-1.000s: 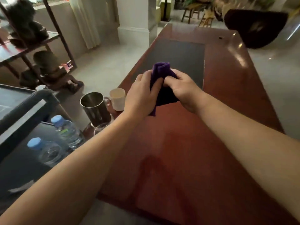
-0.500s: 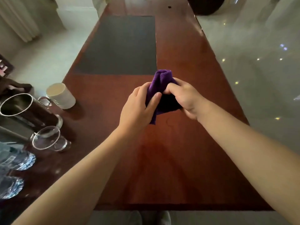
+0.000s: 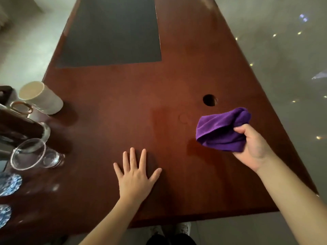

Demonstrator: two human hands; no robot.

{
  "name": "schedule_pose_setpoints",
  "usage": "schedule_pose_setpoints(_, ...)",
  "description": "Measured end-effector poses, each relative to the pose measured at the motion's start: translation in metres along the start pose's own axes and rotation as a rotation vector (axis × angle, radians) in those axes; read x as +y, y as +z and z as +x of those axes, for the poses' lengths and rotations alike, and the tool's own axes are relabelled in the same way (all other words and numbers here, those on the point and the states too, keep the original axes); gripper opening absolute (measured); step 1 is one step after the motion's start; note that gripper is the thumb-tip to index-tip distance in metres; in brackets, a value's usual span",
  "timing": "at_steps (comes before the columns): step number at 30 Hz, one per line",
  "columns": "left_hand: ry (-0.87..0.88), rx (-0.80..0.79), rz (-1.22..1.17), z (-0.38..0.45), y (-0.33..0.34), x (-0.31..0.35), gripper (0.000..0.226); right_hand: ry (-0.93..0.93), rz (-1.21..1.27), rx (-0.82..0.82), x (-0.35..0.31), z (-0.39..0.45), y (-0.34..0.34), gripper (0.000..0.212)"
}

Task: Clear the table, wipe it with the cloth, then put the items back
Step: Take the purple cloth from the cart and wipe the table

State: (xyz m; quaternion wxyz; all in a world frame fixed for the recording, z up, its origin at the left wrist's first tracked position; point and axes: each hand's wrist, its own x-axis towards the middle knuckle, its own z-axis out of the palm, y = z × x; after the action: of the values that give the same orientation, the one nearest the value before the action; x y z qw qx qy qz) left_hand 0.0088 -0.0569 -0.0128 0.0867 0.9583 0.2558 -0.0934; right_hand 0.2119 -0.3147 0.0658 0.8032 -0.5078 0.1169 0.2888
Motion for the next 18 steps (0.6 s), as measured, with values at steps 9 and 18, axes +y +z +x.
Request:
schedule_pose_setpoints(9,-0.024,0.025,0.017,0.001,0.016,-0.001,0.088,-0.375,-0.045,0.511,-0.005,-0.011,-0.054,0.036)
schedule_pose_setpoints(18,-0.016,0.053,0.025,0.000,0.018,0.000,0.087,-0.407,-1.578,0.310,0.043,0.006,-0.065,0.053)
